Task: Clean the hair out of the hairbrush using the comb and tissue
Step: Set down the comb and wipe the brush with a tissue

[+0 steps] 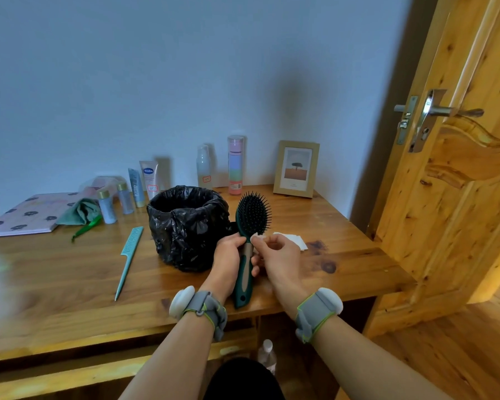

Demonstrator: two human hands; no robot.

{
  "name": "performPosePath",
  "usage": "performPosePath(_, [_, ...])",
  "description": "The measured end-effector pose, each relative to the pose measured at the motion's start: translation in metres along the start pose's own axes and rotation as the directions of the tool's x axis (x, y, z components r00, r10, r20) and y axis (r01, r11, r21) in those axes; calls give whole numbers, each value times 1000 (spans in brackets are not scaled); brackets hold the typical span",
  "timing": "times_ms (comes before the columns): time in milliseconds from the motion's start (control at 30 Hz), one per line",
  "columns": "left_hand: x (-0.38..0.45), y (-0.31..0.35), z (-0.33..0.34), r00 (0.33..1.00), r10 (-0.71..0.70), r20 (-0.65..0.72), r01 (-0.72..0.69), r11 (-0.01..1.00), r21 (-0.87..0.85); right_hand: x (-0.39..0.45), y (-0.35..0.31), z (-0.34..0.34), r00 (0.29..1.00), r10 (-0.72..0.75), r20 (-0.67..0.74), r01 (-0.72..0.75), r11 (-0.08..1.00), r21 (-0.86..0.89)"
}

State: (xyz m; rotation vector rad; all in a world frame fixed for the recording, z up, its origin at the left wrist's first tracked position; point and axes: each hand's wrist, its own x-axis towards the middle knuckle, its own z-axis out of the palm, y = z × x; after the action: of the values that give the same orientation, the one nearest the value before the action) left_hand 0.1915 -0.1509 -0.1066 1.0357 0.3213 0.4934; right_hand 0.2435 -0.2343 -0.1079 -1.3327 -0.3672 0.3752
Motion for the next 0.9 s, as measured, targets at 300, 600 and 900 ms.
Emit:
performPosePath(300, [1,0,-2,1000,-24,-7,24,999,26,-15,7,2,960,-280,-30,264,932,-250])
performPosePath(600, [-3,2,2,999,-18,-30,20,998,54,-7,4,6,977,-187,-104,170,973,-154])
performPosePath(900, [-3,3,4,997,-21,-72,26,998,65,-16,13,2,908,-419,-14,380,838,-391])
